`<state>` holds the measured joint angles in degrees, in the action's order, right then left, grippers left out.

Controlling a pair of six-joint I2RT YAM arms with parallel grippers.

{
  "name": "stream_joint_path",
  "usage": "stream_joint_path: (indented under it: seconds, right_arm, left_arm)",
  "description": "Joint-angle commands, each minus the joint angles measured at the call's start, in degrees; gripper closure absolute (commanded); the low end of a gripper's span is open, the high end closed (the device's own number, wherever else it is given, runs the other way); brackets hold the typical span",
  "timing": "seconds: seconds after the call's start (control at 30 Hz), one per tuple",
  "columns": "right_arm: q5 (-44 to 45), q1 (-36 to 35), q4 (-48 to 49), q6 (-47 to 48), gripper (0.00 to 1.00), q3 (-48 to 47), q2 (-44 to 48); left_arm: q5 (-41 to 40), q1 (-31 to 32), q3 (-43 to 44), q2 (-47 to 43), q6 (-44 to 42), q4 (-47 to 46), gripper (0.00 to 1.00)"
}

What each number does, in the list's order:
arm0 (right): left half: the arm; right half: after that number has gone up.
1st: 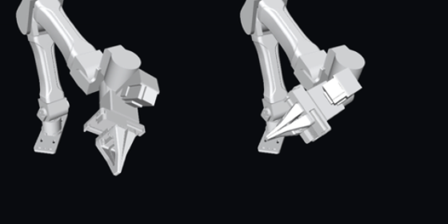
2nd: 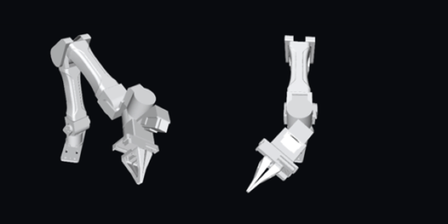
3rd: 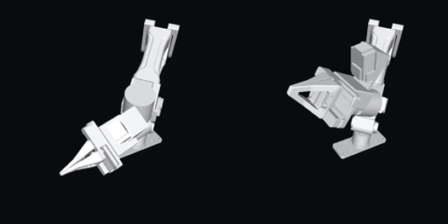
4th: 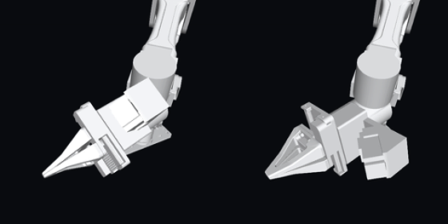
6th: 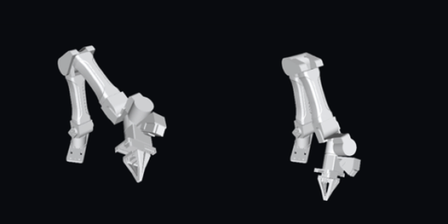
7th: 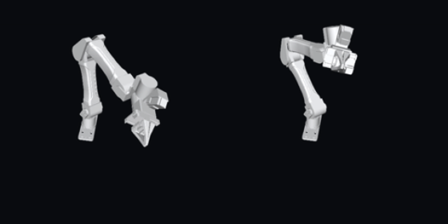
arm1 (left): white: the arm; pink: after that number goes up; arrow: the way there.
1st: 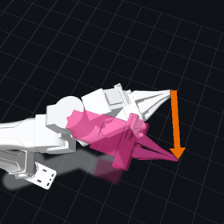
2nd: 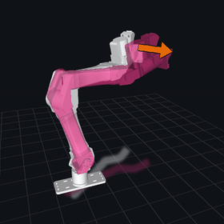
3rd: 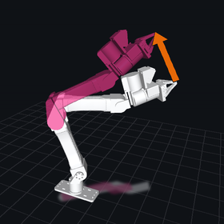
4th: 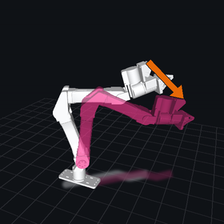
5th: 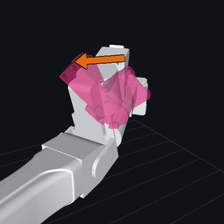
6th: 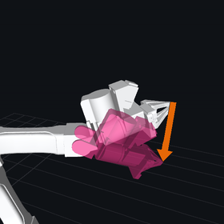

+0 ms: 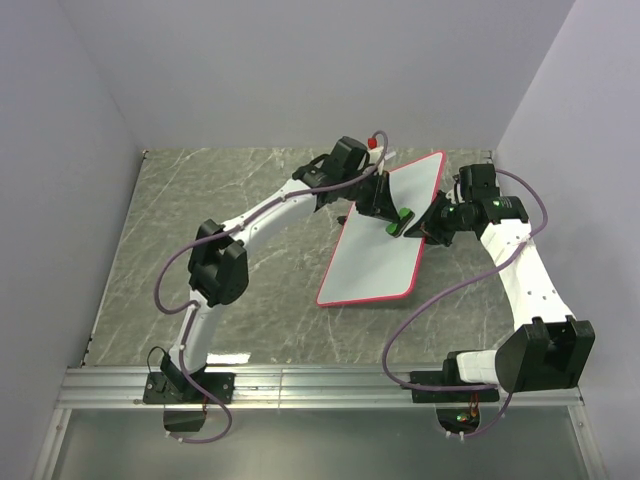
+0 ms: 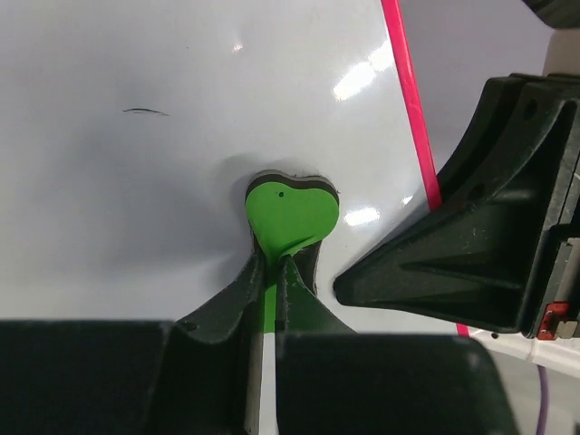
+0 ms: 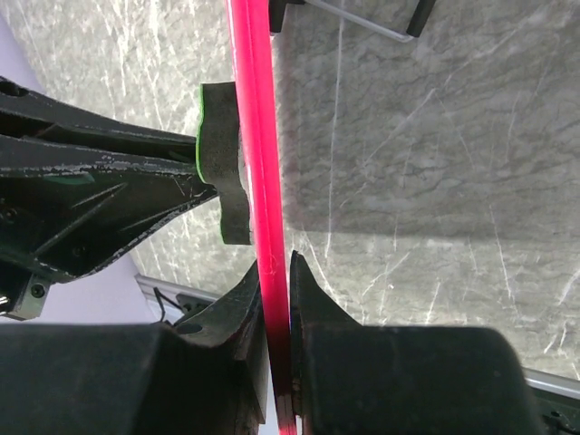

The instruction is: Erase the whiteboard

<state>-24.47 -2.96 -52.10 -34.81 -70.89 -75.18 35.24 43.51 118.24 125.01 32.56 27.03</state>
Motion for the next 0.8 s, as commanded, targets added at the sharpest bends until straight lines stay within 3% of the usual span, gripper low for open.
stream_joint_path:
  seconds: [0.0, 0.2, 0.33, 0.43, 0.57, 0.77]
  right_arm:
    - [8.7, -0.3, -5.7, 0.8, 1.0, 1.2, 0.2]
    - [8.6, -0.4, -5.9, 0.4, 1.0, 2.2, 2.0]
    - [8.6, -0.4, -5.4, 0.2, 1.0, 3.1, 2.8]
    - [8.6, -0.4, -5.0, 0.0, 1.0, 3.3, 2.6]
    - [9.4, -0.4, -4.9, 0.3, 1.0, 2.4, 2.2]
    - [11.2, -0.2, -6.3, 0.0, 1.0, -3.5, 1.6]
  left_arm:
    - [1.4, 0.4, 2.6, 5.1, 3.6, 1.1, 1.0]
    - [-3.6, -6.3, 6.7, 13.2, 5.6, 2.2, 1.0]
    - [-1.5, -11.2, 6.4, 16.8, 7.9, 1.0, 1.0]
    - [0.0, -15.1, 0.7, 13.3, 9.3, -3.7, 1.0]
    - [-0.3, -20.4, -9.9, 1.9, 9.6, -6.5, 1.0]
    - [-4.9, -31.3, -17.0, -10.0, 4.7, -0.3, 1.0]
